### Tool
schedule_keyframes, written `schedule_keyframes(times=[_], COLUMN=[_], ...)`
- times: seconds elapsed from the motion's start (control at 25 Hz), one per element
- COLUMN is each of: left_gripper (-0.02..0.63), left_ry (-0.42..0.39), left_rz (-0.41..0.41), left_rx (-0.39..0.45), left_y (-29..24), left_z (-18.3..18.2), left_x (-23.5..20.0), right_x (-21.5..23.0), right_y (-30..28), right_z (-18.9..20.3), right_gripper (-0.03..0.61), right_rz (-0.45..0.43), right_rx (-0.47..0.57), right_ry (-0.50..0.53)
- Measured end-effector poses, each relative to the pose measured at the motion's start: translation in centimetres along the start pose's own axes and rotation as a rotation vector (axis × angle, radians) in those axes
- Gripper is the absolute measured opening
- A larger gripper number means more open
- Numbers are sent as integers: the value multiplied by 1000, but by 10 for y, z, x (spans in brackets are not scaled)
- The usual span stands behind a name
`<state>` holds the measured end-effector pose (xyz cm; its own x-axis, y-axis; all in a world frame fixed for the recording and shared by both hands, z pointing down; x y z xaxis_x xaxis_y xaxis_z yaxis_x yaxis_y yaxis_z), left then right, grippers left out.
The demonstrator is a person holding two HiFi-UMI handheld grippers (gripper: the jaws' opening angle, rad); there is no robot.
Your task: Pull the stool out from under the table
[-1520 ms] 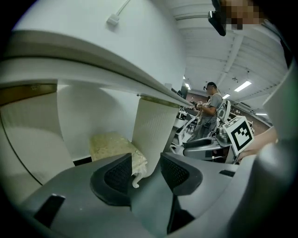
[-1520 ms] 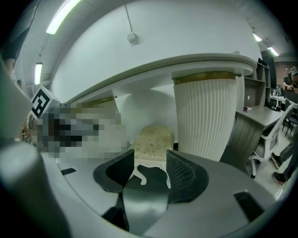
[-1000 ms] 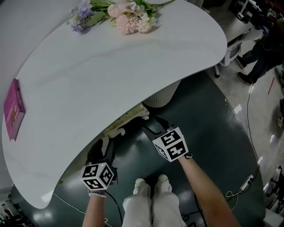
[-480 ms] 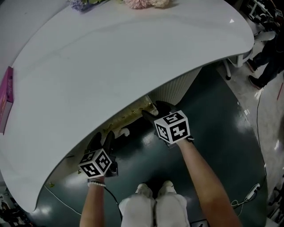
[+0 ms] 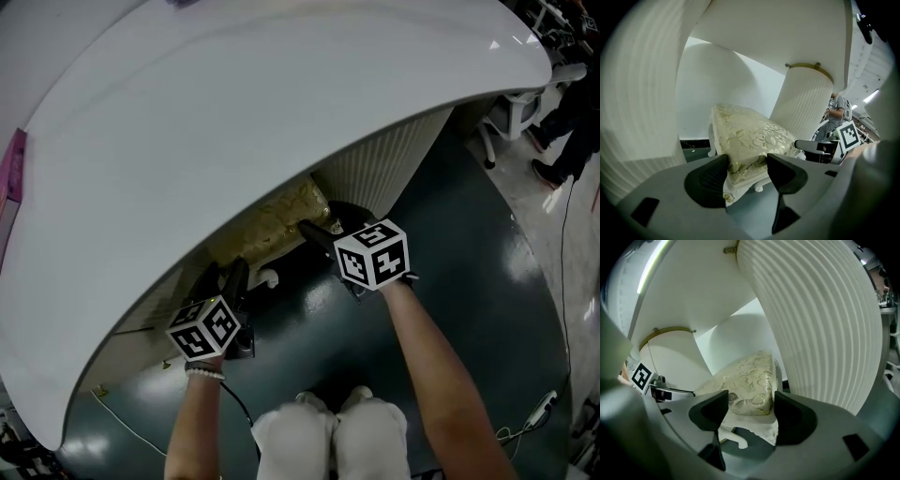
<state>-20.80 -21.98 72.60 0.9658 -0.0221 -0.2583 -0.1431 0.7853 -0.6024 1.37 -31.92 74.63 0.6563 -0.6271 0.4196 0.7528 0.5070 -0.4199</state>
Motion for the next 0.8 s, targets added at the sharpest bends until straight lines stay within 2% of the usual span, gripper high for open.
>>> schedule_keyframes(times=[0.16, 0.32, 0.8], left_gripper=[268, 257, 253], left_ry=[10, 22, 18], left_rz=[-9, -13, -15], left_rx=[-1, -15, -149], left_y=[-1, 5, 42], left_z=[1, 5, 38], left_x=[2, 0, 21], right_x=[-2, -8, -28], right_y=[2, 6, 49], right_z=[1, 4, 32], right_gripper=[298, 296, 296], right_rz=[44, 50, 67], right_rx=[16, -7, -130], right_ry=[10, 0, -16])
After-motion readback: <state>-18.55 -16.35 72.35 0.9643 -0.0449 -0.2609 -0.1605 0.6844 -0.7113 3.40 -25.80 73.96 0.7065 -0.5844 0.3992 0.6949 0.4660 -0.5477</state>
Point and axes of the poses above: the fingertips, and each gripper's own axes: y backward along the fingers, x to its right, z out of its underside, the point moved 6 cm from there along y, backward along the fingers, and after that the axes turned 2 degrees about -z, right-handed, at the moved point
